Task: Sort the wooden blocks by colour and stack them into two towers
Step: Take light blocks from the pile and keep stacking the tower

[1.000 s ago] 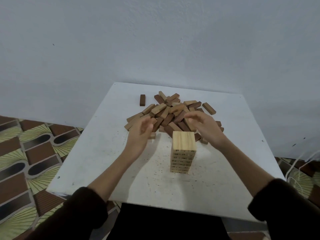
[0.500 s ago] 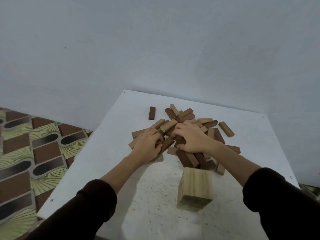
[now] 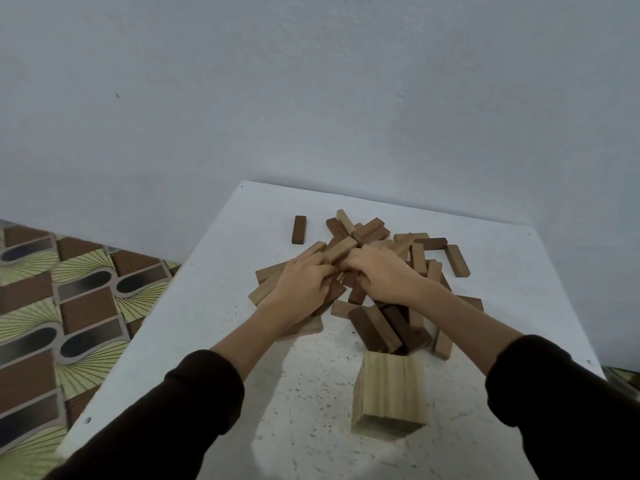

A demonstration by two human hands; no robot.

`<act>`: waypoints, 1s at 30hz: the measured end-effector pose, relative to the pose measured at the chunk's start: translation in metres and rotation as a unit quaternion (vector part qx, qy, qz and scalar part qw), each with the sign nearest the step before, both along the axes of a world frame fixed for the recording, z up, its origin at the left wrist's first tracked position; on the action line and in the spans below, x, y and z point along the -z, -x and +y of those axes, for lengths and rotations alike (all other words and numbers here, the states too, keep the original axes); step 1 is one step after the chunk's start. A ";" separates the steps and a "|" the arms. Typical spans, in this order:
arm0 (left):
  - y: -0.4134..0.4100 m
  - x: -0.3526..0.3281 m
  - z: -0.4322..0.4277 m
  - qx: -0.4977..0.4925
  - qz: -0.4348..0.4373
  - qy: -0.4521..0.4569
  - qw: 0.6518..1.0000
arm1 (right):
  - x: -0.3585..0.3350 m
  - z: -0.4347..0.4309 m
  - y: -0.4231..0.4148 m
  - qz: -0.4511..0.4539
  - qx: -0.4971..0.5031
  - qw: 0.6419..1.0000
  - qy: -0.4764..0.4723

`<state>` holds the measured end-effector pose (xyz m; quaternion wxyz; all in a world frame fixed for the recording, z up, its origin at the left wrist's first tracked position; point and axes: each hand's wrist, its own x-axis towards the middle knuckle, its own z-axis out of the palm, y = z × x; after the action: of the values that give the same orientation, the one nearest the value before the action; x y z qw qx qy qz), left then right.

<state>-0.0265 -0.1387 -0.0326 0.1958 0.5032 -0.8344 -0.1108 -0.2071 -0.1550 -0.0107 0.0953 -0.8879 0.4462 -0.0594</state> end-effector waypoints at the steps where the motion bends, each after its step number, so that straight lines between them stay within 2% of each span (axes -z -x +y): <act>1: -0.001 0.001 0.000 -0.011 0.007 0.004 1.000 | -0.001 -0.001 -0.001 0.003 0.000 1.000 0.018; 5: -0.009 0.006 -0.007 -0.092 0.020 0.031 0.995 | -0.005 -0.005 0.001 0.067 -0.005 0.996 0.058; 8: -0.014 0.008 -0.018 -0.147 0.045 0.015 0.988 | -0.004 -0.008 -0.005 0.046 -0.007 0.996 0.076; 13: -0.010 0.004 -0.029 -0.123 -0.006 -0.027 0.992 | 0.002 -0.012 -0.023 0.089 -0.068 0.987 0.118; 18: -0.003 -0.002 -0.035 -0.106 -0.041 -0.055 0.992 | 0.004 -0.016 -0.027 0.121 -0.082 0.978 0.151; 20: -0.004 -0.004 -0.037 -0.102 -0.039 -0.074 0.991 | 0.003 -0.017 -0.021 0.079 -0.082 0.986 0.123; 22: -0.004 -0.006 -0.040 -0.095 -0.041 -0.086 0.991 | 0.001 -0.016 -0.015 -0.055 -0.041 0.996 0.055; 24: -0.002 -0.008 -0.043 -0.088 -0.041 -0.094 0.991 | -0.008 -0.013 -0.012 -0.187 0.030 0.981 -0.039; 26: 0.002 -0.009 -0.046 -0.076 -0.056 -0.101 0.990 | -0.019 -0.014 -0.011 -0.277 0.103 0.952 -0.079; 28: 0.007 -0.010 -0.050 -0.060 -0.082 -0.101 0.990 | -0.026 -0.022 -0.009 -0.296 0.152 0.939 -0.083; 30: 0.011 -0.010 -0.053 -0.050 -0.095 -0.109 0.988 | -0.027 -0.031 -0.008 -0.269 0.163 0.944 -0.102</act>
<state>-0.0372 -0.1919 -0.0221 0.0648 0.5709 -0.8060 -0.1426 -0.1995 -0.1862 0.0168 0.2910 -0.7395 0.5463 -0.2646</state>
